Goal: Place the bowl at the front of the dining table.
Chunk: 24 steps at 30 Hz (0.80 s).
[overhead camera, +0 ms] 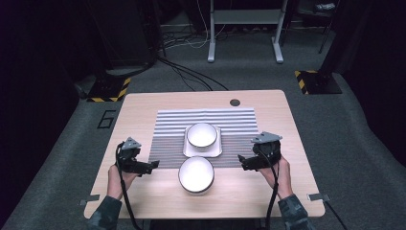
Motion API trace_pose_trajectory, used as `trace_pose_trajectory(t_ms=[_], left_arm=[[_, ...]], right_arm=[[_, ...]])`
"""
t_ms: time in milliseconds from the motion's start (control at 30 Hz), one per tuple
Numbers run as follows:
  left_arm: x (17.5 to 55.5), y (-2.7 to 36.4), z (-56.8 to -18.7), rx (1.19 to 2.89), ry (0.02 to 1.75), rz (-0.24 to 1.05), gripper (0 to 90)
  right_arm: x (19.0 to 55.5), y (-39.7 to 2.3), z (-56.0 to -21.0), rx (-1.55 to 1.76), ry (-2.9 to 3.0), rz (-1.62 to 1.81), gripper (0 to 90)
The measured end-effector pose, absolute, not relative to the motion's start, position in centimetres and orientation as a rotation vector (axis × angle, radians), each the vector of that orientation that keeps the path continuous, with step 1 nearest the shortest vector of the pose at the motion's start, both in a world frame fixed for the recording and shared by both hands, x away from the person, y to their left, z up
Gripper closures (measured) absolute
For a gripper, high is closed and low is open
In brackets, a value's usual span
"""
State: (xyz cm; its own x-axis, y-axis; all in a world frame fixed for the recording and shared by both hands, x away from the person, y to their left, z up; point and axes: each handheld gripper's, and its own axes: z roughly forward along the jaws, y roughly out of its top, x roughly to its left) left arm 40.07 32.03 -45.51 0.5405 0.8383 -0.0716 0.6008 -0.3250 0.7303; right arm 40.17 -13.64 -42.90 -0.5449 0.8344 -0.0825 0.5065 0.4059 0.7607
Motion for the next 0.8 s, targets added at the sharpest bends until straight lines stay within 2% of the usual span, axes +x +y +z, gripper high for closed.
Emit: trace_pose_trajectory(t_ms=[367,800], left_arm=[[38.1,35.5,-47.4,2.011,1.222,0.440,0.0],[36.9,37.9,-49.6,2.003,1.296,0.462,0.0]], right_arm=[[38.9,-16.7,-45.7,1.252,2.163,0.915,0.0],[37.7,-19.9,-47.5,1.345,2.108,0.899,0.0]])
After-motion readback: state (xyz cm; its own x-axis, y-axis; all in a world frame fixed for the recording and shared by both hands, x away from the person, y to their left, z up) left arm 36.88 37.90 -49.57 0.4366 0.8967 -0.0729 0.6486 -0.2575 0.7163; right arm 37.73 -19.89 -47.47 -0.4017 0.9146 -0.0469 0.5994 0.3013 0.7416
